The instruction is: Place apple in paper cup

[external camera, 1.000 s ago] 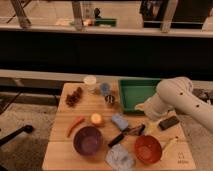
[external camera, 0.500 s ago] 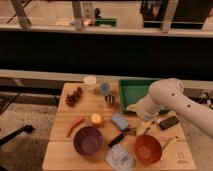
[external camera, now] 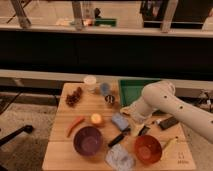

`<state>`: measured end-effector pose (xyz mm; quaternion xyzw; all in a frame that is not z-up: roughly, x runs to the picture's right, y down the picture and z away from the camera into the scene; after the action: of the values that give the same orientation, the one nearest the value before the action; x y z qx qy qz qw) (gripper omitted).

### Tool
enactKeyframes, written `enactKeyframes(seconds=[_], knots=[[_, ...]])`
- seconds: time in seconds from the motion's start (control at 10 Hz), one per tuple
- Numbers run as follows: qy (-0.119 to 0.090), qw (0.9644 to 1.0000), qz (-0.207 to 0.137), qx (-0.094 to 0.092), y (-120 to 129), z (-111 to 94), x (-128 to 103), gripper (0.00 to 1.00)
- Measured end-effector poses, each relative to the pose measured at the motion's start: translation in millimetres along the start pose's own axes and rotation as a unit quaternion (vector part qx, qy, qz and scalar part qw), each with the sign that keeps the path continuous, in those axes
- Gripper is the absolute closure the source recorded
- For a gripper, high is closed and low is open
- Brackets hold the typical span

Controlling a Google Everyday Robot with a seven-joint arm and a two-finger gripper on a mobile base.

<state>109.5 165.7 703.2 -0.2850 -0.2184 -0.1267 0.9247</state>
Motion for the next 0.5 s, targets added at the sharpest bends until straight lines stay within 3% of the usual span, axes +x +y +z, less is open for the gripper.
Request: enactKeyframes(seconds=[0.5], knots=[[-0.014, 0.9992, -0.036, 0.008, -9.4, 17.5, -25.9, 0.20]])
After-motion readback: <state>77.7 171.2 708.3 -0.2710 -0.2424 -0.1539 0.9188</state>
